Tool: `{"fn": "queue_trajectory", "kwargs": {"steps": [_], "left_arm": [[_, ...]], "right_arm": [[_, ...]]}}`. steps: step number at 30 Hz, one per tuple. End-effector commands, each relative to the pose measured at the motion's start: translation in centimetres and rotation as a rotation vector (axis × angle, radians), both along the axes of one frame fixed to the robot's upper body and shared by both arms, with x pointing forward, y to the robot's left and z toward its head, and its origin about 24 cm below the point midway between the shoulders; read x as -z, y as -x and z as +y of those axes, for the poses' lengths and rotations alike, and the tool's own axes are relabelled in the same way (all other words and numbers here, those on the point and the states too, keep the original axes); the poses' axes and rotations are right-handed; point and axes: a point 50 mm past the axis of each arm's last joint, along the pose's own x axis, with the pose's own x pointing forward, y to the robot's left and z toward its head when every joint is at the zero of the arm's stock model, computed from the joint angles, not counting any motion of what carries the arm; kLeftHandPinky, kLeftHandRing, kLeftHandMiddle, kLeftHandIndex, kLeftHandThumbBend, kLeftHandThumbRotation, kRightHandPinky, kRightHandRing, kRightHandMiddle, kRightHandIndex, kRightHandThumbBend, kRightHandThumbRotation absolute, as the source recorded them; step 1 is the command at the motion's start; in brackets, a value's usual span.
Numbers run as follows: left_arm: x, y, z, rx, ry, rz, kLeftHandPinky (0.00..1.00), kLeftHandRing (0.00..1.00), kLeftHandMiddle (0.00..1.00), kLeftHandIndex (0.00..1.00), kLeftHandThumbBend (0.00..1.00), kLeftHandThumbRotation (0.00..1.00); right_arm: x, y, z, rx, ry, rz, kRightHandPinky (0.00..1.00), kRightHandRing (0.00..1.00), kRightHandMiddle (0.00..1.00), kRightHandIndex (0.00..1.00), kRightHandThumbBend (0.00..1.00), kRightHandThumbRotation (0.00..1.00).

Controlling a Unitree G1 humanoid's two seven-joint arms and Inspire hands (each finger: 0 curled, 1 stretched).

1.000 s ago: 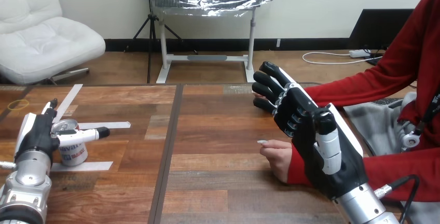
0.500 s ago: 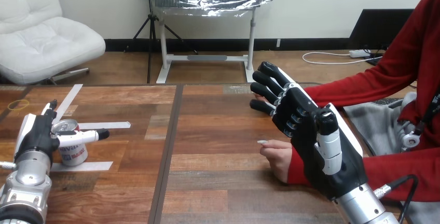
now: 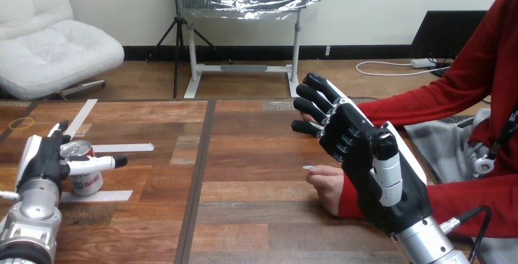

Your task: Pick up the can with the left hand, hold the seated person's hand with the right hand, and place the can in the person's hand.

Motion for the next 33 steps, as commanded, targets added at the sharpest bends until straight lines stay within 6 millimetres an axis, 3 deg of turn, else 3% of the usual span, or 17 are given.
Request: {"fn": "queue_trajectory", "kwargs": {"steps": [1, 33], "left_arm": [[-2.79, -1.99, -0.06, 0.018, -0.048, -0.061, 0.82, 0.87, 0.9, 0.91, 0.88, 0.02], [-3.2, -2.42, 0.14, 0.018, -0.146, 0.07, 0.73, 0.79, 0.8, 0.78, 0.89, 0.0]], "right_arm": [[-1.32, -0.38, 0.2, -0.003, -0.029, -0.073, 0.85, 0.94, 0.94, 0.95, 0.95, 1.0], [-1.39, -0.39, 0.19, 0.0, -0.026, -0.076, 0.86, 0.94, 0.94, 0.94, 0.95, 1.0]]}}
